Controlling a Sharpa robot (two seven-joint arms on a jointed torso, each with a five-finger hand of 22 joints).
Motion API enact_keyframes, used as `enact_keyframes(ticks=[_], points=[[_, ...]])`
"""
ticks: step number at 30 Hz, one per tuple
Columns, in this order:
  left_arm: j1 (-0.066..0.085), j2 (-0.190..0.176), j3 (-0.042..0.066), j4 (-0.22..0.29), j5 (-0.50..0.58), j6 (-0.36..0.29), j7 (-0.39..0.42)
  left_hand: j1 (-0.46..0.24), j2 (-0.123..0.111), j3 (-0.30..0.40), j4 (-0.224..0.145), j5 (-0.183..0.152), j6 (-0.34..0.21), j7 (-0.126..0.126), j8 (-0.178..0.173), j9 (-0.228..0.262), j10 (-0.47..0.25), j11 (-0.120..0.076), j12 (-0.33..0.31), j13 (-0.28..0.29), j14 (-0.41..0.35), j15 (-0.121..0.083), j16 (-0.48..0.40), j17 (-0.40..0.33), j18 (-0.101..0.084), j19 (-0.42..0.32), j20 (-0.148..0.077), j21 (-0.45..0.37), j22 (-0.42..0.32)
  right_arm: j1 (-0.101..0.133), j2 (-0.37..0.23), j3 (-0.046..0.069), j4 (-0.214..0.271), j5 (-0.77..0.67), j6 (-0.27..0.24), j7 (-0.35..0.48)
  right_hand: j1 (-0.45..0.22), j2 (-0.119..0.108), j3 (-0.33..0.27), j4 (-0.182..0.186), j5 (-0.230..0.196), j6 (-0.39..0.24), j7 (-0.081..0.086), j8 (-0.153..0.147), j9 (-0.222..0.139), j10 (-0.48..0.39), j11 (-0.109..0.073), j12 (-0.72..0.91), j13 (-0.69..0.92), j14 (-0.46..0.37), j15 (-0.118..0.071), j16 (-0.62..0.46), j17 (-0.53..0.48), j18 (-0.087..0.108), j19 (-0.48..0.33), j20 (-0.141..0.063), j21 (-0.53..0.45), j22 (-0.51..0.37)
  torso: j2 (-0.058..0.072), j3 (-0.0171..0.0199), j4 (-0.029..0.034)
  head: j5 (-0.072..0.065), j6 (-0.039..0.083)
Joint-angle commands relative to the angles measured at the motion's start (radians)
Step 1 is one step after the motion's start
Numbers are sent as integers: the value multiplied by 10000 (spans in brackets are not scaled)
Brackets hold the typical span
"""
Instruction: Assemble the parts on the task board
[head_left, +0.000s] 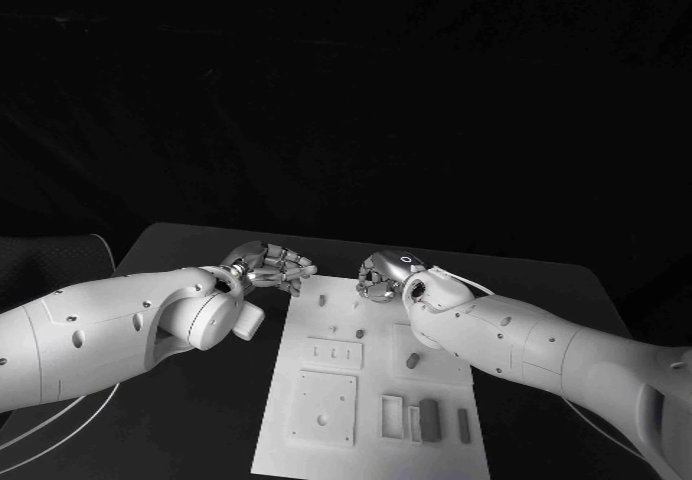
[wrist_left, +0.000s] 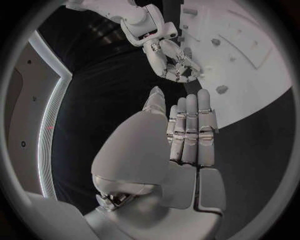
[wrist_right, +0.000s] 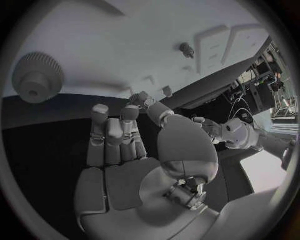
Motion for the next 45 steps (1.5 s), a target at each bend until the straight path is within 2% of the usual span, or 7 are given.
enact_keyframes(ticks=[1, 9, 22, 27, 35, 45], points=[[12, 41, 9, 13, -27, 62, 77, 31, -48, 51, 7, -1, -50, 53, -35, 14, -41, -4, 29, 15, -74, -13, -43, 13, 181, 0, -67, -34, 17, 0, 49, 1, -32, -109, 114, -17, 43, -78, 53, -6, 22, 400, 307, 28, 174, 49, 1, -15, -12, 3, -78, -7, -3, 137, -16, -80, 1, 138, 2, 7, -2, 15, -3], [12, 52, 9, 0, -27, 67, 74, 30, -47, 52, 8, -1, -51, 53, -36, 17, -43, -4, 30, 17, -75, -13, -44, 13, 181, 0, -66, -36, 20, 0, 114, 1, -154, -194, 130, -115, 38, -98, 64, -12, 17, 374, 316, 11, 170, 38, 9, -25, -24, -8, -81, -17, -6, 137, -24, -79, -8, 134, -2, 5, -4, 19, 5], [13, 52, 9, 14, -28, 62, 74, 28, -48, 53, 8, -1, -53, 54, -38, 21, -47, -3, 33, 21, -75, -13, -44, 14, 181, 0, -66, -39, 24, -3, 194, -3, -261, -211, 499, -175, 3, -166, 69, -12, -2, 307, 348, -37, 160, -33, 40, -62, -55, -64, -76, -58, -16, 137, -73, -62, -41, 126, 8, 4, 1, 35, -13], [13, 64, 9, 6, -28, 64, 72, 27, -49, 53, 8, -1, -54, 54, -38, 23, -48, -3, 33, 22, -75, -13, -44, 15, 181, 0, -66, -41, 26, -3, 215, -3, -290, -206, 524, -191, -11, -177, 74, -14, -4, 265, 366, -66, 153, -78, 58, -83, -71, -103, -67, -85, -23, 137, -106, -49, -62, 122, 2, -5, 16, 49, -16], [16, 62, 9, 16, -28, 65, 71, 26, -50, 53, 7, -1, -55, 54, -39, 25, -50, -3, 35, 24, -76, -13, -45, 15, 181, 0, -66, -42, 28, -3, 218, -4, -306, -205, 535, -218, -12, -236, 74, -20, -8, 137, 412, -149, 126, -143, 100, -99, -90, -155, -48, -116, -30, 137, -141, -32, -82, 120, -1, 5, -10, 76, -33], [18, 72, 9, 8, -28, 71, 67, 26, -50, 55, 7, -1, -56, 54, -39, 28, -52, -2, 36, 26, -76, -13, -45, 16, 181, 0, -66, -44, 31, -3, 211, -5, -294, -175, 522, -214, 7, -280, 71, -23, -12, 31, 451, -217, 102, -179, 136, -96, -98, -182, -24, -129, -32, 137, -154, -23, -90, 121, -2, 6, -6, 86, -65]])
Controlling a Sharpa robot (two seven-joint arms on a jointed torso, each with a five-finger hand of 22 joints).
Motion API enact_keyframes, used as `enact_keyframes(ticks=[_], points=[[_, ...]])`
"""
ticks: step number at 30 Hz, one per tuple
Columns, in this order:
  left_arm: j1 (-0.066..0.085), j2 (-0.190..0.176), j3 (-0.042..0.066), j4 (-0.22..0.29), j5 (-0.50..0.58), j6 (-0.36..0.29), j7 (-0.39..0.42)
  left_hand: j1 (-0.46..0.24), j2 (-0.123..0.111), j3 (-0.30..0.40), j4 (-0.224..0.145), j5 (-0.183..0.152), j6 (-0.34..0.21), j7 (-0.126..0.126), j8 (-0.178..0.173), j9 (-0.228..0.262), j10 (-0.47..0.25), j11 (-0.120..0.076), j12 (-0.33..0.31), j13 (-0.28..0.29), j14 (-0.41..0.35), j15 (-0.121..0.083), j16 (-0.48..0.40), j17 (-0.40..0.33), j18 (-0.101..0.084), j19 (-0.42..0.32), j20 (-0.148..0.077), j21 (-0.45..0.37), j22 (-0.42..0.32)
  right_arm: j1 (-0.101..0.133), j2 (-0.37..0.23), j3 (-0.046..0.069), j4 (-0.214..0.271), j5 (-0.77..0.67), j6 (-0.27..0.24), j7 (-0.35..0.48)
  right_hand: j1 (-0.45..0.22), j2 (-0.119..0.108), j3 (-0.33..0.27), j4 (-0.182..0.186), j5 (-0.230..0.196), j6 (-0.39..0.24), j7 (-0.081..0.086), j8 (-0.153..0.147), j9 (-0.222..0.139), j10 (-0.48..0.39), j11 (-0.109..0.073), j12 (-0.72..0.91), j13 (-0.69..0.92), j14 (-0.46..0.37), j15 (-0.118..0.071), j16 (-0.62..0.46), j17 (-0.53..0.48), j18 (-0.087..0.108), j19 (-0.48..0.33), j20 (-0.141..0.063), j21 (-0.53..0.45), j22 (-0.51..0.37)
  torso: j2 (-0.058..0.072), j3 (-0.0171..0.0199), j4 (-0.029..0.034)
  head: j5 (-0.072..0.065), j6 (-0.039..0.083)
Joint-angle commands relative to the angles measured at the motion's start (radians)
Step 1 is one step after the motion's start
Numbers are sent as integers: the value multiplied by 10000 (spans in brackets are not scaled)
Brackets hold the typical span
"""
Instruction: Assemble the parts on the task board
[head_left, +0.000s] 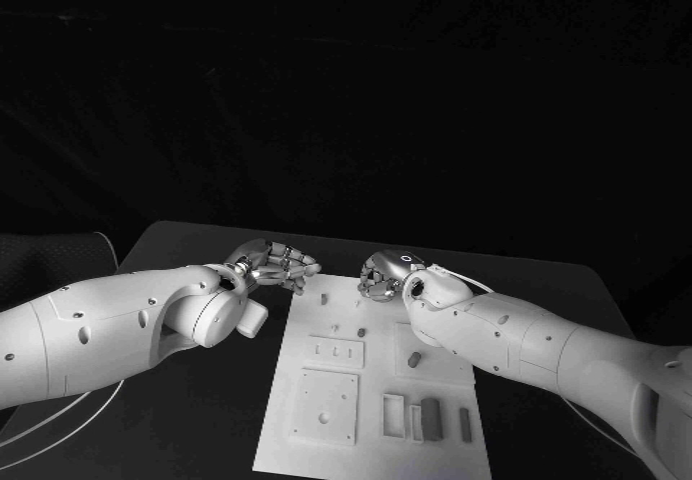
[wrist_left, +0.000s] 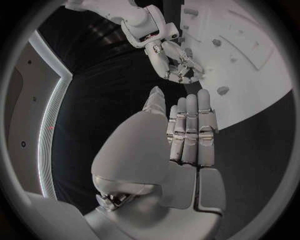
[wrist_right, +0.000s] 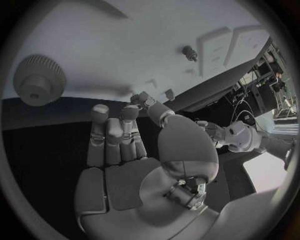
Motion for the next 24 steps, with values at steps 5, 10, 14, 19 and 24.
enact_keyframes(ticks=[5, 10, 14, 19, 24], points=[[15, 26, 9, 13, -26, 63, 68, 26, -49, 55, 7, -1, -16, 23, -40, 15, -54, 0, 37, 11, -76, -13, -46, 15, 182, -18, -47, -45, 15, -9, -4, -5, 12, -48, 136, -10, 34, -146, 37, 6, 4, 75, 323, -133, -39, -95, 64, -49, -18, -63, 20, -59, -12, 136, -88, -15, -55, 125, 0, 4, -1, 20, -22], [16, 31, 9, 9, -26, 66, 68, 26, -49, 56, 7, -1, -17, 23, -40, 17, -55, 0, 38, 13, -77, -12, -46, 15, 182, -18, -47, -47, 16, -9, -10, -5, 62, 3, 62, 35, 46, -141, 41, 6, 5, 50, 332, -149, -45, -101, 73, -46, -19, -67, 28, -59, -11, 136, -90, -14, -57, 125, 0, 4, -4, 34, -5], [16, 32, 9, 7, -26, 69, 66, 26, -49, 56, 7, -1, -17, 23, -41, 18, -55, 0, 39, 13, -77, -12, -46, 16, 182, -18, -47, -47, 17, -9, -8, -5, 67, 14, 38, 38, 58, -144, 42, 6, 5, -2, 351, -181, -58, -112, 90, -42, -22, -73, 42, -61, -11, 136, -93, -11, -59, 125, -6, 0, -1, 19, -10], [18, 31, 9, 7, -26, 67, 59, 26, -49, 57, 7, -1, -17, 24, -41, 19, -56, 0, 39, 15, -77, -12, -46, 16, 182, -19, -47, -49, 18, -9, -1, -5, 62, 43, -18, 48, 63, -154, 40, 9, 6, -71, 377, -223, -77, -138, 115, -41, -28, -88, 62, -67, -12, 136, -102, -4, -67, 123, -1, -1, -3, 28, 4], [22, 24, 9, 12, -25, 70, 50, 25, -50, 57, 7, -1, -17, 24, -41, 21, -58, 0, 40, 16, -78, -12, -47, 16, 182, -19, -46, -50, 19, -9, 63, -10, 23, 59, 137, 24, 80, -178, 41, 6, 5, -195, 416, -297, -112, -171, 151, -39, -36, -108, 92, -77, -14, 136, -116, 5, -79, 120, -2, 6, -10, 27, -14]])
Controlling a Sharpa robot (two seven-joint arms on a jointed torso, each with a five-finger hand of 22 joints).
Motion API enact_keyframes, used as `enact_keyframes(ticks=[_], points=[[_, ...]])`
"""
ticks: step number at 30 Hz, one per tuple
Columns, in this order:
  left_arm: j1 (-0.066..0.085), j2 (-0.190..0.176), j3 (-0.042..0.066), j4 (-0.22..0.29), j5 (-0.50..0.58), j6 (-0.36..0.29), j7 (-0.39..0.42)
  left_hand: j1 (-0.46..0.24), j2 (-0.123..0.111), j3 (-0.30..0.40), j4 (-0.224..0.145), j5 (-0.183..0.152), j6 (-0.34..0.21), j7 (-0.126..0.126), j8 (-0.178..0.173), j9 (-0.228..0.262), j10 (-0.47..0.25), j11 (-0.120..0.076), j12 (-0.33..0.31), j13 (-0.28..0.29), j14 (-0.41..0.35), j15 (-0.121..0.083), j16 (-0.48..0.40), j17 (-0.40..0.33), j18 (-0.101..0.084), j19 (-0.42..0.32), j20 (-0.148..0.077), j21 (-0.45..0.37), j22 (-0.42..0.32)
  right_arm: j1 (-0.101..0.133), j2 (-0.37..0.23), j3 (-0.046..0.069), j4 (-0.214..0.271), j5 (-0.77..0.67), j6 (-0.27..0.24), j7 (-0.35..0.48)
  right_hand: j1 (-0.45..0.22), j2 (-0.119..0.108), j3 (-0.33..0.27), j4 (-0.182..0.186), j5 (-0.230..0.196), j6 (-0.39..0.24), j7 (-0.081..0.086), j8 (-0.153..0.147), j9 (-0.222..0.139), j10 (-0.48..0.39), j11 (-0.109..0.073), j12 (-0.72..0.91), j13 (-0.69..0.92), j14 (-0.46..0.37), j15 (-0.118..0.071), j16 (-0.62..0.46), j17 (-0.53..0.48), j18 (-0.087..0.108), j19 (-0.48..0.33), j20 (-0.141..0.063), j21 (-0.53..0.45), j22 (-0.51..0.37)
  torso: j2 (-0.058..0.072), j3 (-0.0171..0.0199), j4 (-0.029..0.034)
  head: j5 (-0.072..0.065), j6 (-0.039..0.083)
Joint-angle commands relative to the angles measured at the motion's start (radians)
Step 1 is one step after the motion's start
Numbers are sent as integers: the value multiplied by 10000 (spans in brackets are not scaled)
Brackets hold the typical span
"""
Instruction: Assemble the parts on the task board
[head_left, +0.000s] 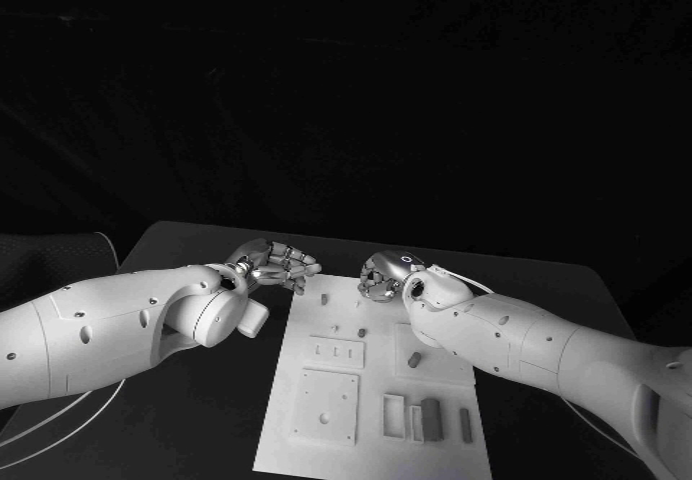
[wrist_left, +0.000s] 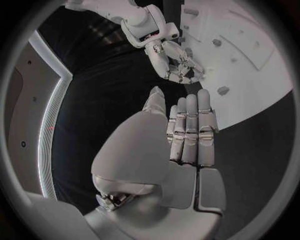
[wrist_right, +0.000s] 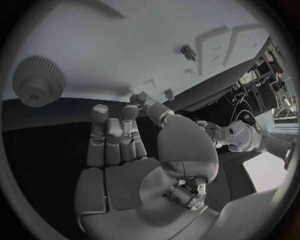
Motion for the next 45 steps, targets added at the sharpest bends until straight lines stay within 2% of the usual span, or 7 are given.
enact_keyframes(ticks=[1, 6, 22, 27, 29, 39, 45], points=[[18, 15, 9, 17, -24, 57, 52, 25, -50, 57, 7, -1, -17, 27, -41, 13, -58, 0, 40, 16, -78, -12, -47, 9, 183, -18, -47, -50, 12, -4, 62, -13, -13, 7, 170, 22, 15, -124, 44, 5, 5, -73, 221, -136, -63, -112, 79, -55, -26, -96, 72, -57, -20, 138, -85, 27, -58, 116, 2, 8, -10, 13, -33], [28, 15, 9, 25, -24, 55, 54, 24, -53, 56, 7, -1, -18, 27, -42, 15, -60, 1, 41, 17, -78, -12, -47, 10, 183, -19, -47, -51, 13, -3, 75, -23, -25, 7, 222, 8, 46, -177, 41, 5, -2, -241, 292, -236, -129, -218, 148, -80, -50, -181, 137, -106, -34, 138, -146, 61, -96, 112, 6, 1, -7, 1, 0], [35, -16, 9, 40, -26, 51, 52, 27, -56, 57, 6, -1, -20, 27, -43, 20, -64, 1, 43, 21, -79, -12, -48, 11, 183, -19, -47, -55, 18, -3, 64, -29, -40, 8, 249, -1, 45, -176, 33, 11, -2, -268, 310, -252, -145, -241, 166, -78, -55, -201, 156, -115, -37, 138, -155, 74, -101, 114, 6, 9, -1, -13, -20], [36, -40, 9, 37, -29, 50, 63, 28, -57, 58, 6, -1, -20, 27, -43, 21, -65, 1, 44, 22, -80, -12, -48, 11, 184, -18, -47, -56, 20, -3, 7, -29, 36, 209, -171, 111, 37, -217, 16, 10, -2, -326, 330, -285, -169, -262, 184, -73, -60, -217, 170, -120, -38, 138, -162, 85, -104, 116, 5, 10, -1, -9, -11], [36, -54, 9, 28, -31, 49, 92, 28, -59, 58, 6, -1, -20, 27, -44, 22, -65, 1, 44, 23, -80, -11, -49, 11, 183, -19, -47, -57, 20, -3, -52, -29, 109, 334, -347, 208, 43, -278, 3, 9, 1, -562, 391, -417, -239, -275, 238, -62, -64, -226, 210, -120, -38, 138, -161, 91, -108, 115, 4, 9, -3, -11, -8], [55, -142, 9, -24, -92, 119, 240, 19, -56, 58, 8, -1, 66, -12, -1, 57, -4, -28, 85, 47, -110, 1, -68, 7, 177, -44, -37, -84, 32, 183, -655, -25, 1094, 837, -897, 533, -40, -553, -107, 37, 2, -783, 496, -530, -331, -310, 341, -16, -75, -233, 312, -114, -41, 138, -133, 111, -108, 111, 5, 24, -40, 8, 78], [60, -204, 9, -85, -92, 141, 280, 8, -38, 58, 10, -1, 81, -63, 2, 66, -22, -25, 67, 38, -119, 6, -78, 4, 176, -53, -33, -96, 37, 441, -1249, 34, 1862, 944, -791, 363, -149, -614, -147, 89, 5, -766, 501, -514, -345, -297, 347, 18, -80, -210, 322, -100, -42, 138, -91, 115, -103, 104, -3, 41, -63, -8, 140]])
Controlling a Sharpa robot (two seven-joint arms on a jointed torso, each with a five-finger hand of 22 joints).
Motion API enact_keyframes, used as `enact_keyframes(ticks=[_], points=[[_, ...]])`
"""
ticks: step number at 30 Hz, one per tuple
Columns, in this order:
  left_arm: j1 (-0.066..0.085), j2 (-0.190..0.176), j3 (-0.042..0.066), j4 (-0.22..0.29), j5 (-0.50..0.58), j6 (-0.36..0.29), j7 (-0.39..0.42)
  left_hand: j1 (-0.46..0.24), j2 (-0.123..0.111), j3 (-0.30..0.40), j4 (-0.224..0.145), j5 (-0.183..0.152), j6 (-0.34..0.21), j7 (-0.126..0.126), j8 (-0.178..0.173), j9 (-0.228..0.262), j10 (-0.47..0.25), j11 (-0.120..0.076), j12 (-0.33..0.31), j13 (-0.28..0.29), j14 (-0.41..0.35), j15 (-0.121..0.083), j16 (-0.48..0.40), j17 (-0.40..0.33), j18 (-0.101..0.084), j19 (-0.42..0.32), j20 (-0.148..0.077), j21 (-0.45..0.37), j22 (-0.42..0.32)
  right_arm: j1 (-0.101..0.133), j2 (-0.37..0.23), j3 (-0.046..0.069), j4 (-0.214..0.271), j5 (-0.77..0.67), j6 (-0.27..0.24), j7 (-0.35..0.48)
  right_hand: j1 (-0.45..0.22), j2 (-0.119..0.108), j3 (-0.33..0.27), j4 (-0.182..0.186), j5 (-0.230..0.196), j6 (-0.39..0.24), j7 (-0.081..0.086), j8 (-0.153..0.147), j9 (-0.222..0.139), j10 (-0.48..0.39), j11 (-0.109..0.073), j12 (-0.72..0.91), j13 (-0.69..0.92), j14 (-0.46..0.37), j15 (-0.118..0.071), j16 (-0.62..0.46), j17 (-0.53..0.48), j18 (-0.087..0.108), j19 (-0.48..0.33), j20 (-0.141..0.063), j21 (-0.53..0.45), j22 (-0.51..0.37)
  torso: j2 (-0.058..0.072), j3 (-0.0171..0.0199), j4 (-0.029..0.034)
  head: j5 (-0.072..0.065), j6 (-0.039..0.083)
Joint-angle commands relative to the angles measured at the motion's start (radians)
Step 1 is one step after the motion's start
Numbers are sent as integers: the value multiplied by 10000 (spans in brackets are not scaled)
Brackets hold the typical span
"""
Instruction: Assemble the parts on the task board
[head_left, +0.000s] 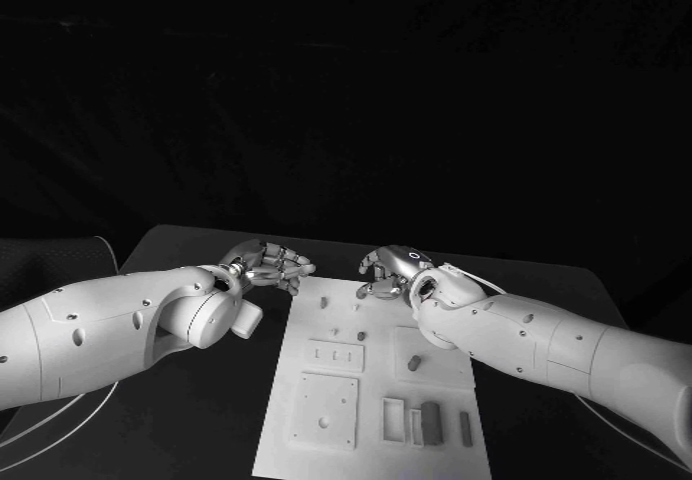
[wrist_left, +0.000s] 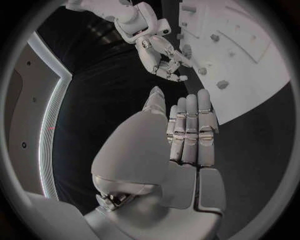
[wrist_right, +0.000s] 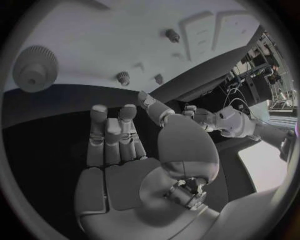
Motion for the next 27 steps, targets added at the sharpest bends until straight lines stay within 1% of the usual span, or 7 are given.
enact_keyframes(ticks=[1, 8, 12, 16, 17, 23, 27], points=[[17, -10, 10, -40, -62, 136, 216, 6, -36, 58, 10, -1, 60, -22, 3, 13, -24, -23, 16, 4, -49, 7, -41, 3, 176, -36, -51, -52, 11, 116, -259, 43, 216, 221, -99, 19, -83, -115, -82, 27, 5, 7, 27, -28, -12, -5, 57, 62, -19, 21, 52, -21, -16, 146, 55, -26, -26, 104, -7, 7, -11, -26, 49], [17, -38, 9, -90, -62, 174, 241, -8, -37, 52, 12, -3, 63, -35, 2, 15, -34, -18, 4, -2, -49, 8, -42, 2, 176, -37, -49, -56, 14, 270, -958, 228, 487, 276, 550, -230, -281, -287, -120, 138, -5, 29, 18, -4, -36, 35, 49, 137, -18, 73, 46, 15, -14, 146, 110, -35, -23, 94, -25, 37, -59, -31, 90], [16, -47, 9, -94, -62, 169, 244, -21, -37, 47, 15, -3, 61, -36, -1, 16, -36, -16, -1, -4, -47, 8, -42, 3, 176, -35, -48, -56, 17, 274, -1191, 230, 401, 278, 881, -308, -361, -412, -132, 192, -10, 28, 15, 3, -49, 33, 47, 169, -18, 85, 43, 31, -10, 146, 124, -45, -26, 92, -16, 36, -53, -50, 131], [15, -54, 8, -86, -62, 179, 236, -43, -41, 39, 16, -2, 55, -29, -9, 15, -39, -12, -7, -7, -45, 9, -42, 3, 176, -33, -48, -58, 21, 274, -1393, 230, 383, 274, 1284, -401, -500, -539, -200, 259, 43, -68, 35, -42, -84, 14, 67, 188, -22, 78, 56, 36, -10, 146, 124, -48, -33, 90, -11, 77, -106, -4, 127], [15, -56, 7, -90, -62, 179, 234, -58, -45, 33, 15, -2, 47, -14, -16, 14, -44, -10, -13, -10, -45, 9, -43, 3, 177, -33, -48, -60, 23, 273, -1435, 230, 385, 274, 1354, -407, -598, -577, -288, 265, 156, -133, 49, -74, -102, -3, 83, 191, -23, 68, 68, 37, -8, 146, 110, -43, -37, 93, -8, 69, -93, -9, 122], [13, -63, 6, -113, -61, 184, 229, -87, -51, 22, 13, -2, 27, 26, -35, 12, -58, -1, -29, -17, -46, 9, -45, 3, 180, -32, -49, -65, 30, 227, -1691, 228, 433, 250, 1513, -412, -959, -869, -751, 238, 385, -944, 299, -469, -286, -312, 318, 270, 36, -164, 292, 53, 33, 146, -62, -13, -107, 103, -7, 78, -86, -32, 122], [13, -59, 6, -110, -61, 181, 221, -91, -51, 21, 12, -1, 21, 33, -40, 11, -62, 1, -33, -19, -46, 9, -46, 3, 181, -31, -49, -67, 32, 199, -1744, 228, 327, 250, 1636, -423, -933, -851, -801, 230, 412, -965, 322, -453, -279, -361, 343, 348, 70, -204, 321, 87, 52, 146, -77, -15, -104, 112, -10, 78, -93, -47, 120]])
